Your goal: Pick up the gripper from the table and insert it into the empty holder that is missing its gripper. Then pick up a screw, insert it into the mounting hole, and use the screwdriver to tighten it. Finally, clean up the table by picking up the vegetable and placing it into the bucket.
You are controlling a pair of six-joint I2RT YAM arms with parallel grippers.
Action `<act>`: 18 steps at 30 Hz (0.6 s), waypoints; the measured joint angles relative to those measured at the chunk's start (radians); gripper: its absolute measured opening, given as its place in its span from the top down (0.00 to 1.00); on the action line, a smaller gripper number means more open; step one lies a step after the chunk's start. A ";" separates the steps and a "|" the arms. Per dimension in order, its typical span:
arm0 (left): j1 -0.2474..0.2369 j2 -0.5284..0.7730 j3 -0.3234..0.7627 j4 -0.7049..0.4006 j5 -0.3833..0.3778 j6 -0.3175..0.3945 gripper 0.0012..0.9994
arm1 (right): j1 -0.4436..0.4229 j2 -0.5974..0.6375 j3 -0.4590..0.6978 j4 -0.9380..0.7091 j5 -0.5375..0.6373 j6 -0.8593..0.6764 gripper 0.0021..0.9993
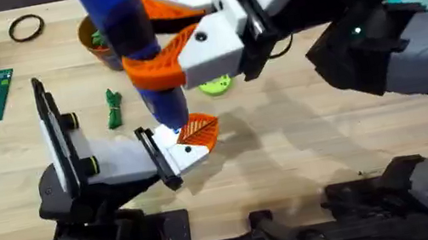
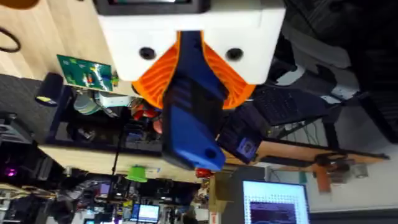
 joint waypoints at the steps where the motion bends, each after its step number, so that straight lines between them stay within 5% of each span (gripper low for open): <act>1: 0.000 0.000 0.000 0.000 0.000 0.000 0.99 | 0.003 0.000 -0.001 0.000 0.000 0.000 0.88; 18: 0.000 0.000 0.000 0.000 0.000 0.000 0.99 | 0.008 0.031 -0.002 0.000 0.000 -0.008 0.88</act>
